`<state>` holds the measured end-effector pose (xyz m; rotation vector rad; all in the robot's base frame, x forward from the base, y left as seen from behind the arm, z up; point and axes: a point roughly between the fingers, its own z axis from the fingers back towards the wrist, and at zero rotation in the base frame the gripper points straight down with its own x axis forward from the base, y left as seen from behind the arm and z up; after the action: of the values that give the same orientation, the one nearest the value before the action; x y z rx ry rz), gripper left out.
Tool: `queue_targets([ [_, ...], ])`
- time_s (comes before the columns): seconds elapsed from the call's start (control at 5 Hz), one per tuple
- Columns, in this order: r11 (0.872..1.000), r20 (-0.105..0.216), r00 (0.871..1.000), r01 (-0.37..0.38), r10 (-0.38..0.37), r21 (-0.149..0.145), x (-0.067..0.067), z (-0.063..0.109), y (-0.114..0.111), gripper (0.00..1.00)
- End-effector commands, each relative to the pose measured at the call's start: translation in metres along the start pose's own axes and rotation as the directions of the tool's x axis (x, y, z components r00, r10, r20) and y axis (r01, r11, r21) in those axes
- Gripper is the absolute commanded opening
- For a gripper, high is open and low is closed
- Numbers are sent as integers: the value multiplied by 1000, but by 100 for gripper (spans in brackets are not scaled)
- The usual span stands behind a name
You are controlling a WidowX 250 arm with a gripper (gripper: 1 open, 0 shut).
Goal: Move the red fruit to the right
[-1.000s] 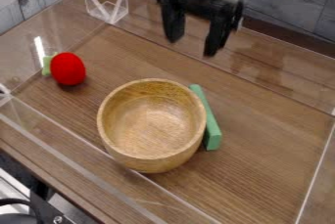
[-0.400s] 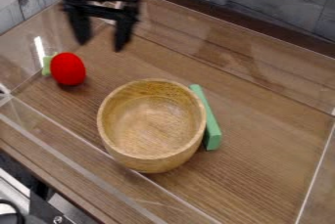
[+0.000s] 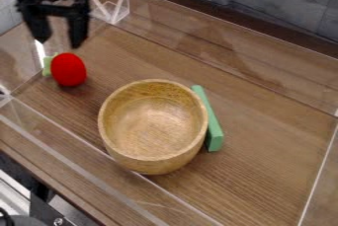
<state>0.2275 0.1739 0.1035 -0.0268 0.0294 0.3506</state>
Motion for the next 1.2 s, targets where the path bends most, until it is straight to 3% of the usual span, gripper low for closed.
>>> queue_targets([
  [0.0, 1000, 61, 998, 2, -3, 11, 9, -1, 13, 100],
  [0.4, 998, 57, 996, -63, 63, -2, 7, -20, -7, 100],
  [0.8, 987, 83, 983, -161, 161, -10, 26, -12, -13, 100],
  [1.0, 982, 86, 978, -189, 189, -8, 30, -20, -3, 100],
])
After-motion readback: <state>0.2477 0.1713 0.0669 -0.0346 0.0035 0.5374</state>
